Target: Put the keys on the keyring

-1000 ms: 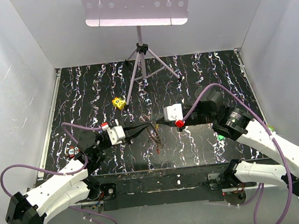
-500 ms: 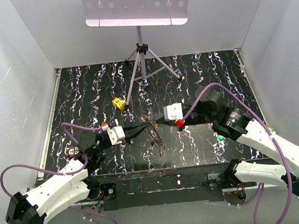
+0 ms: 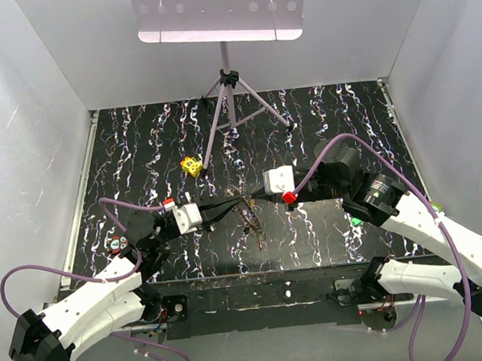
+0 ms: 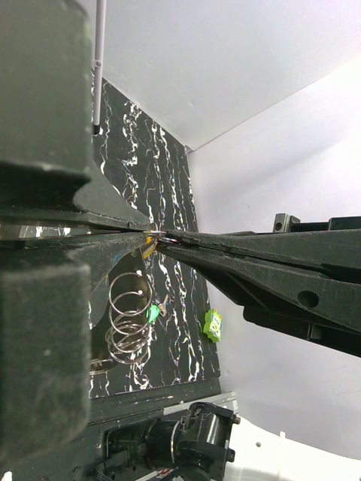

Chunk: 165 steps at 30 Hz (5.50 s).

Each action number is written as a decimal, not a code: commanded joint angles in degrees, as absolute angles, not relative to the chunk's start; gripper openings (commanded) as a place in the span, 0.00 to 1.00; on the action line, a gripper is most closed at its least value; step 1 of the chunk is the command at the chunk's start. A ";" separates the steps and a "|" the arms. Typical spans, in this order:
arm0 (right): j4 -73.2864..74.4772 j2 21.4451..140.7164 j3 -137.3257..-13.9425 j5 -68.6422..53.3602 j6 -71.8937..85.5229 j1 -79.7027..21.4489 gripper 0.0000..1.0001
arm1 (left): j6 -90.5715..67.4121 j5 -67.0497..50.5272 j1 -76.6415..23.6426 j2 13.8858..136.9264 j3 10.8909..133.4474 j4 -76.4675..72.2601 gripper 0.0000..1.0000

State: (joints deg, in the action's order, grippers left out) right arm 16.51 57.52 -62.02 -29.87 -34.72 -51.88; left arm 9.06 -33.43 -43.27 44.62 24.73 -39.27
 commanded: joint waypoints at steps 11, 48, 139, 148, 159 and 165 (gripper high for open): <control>14.68 56.51 -62.40 -28.30 -34.63 -52.12 0.01 | 10.64 -32.43 -43.50 43.33 24.78 -40.78 0.00; 15.91 56.51 -62.58 -30.59 -34.45 -52.21 0.01 | 12.04 -31.11 -43.42 42.80 24.43 -40.43 0.00; 10.20 58.71 -62.67 -32.70 -28.30 -52.21 0.01 | 11.69 -34.98 -43.42 44.65 25.48 -39.03 0.00; 10.11 58.89 -63.37 -32.96 -28.30 -52.21 0.01 | 12.74 -35.33 -43.33 45.26 26.54 -35.95 0.00; 10.81 59.33 -63.90 -33.49 -28.39 -52.29 0.01 | 14.15 -35.51 -43.33 45.62 27.33 -33.32 0.00; 11.25 59.50 -64.34 -33.75 -27.86 -52.29 0.01 | 15.55 -35.68 -43.42 45.70 27.86 -31.56 0.00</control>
State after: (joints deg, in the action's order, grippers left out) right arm 16.08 59.42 -62.02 -30.81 -29.21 -51.77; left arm 13.47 -34.98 -43.24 45.25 25.67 -34.22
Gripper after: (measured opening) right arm 0.020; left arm 0.013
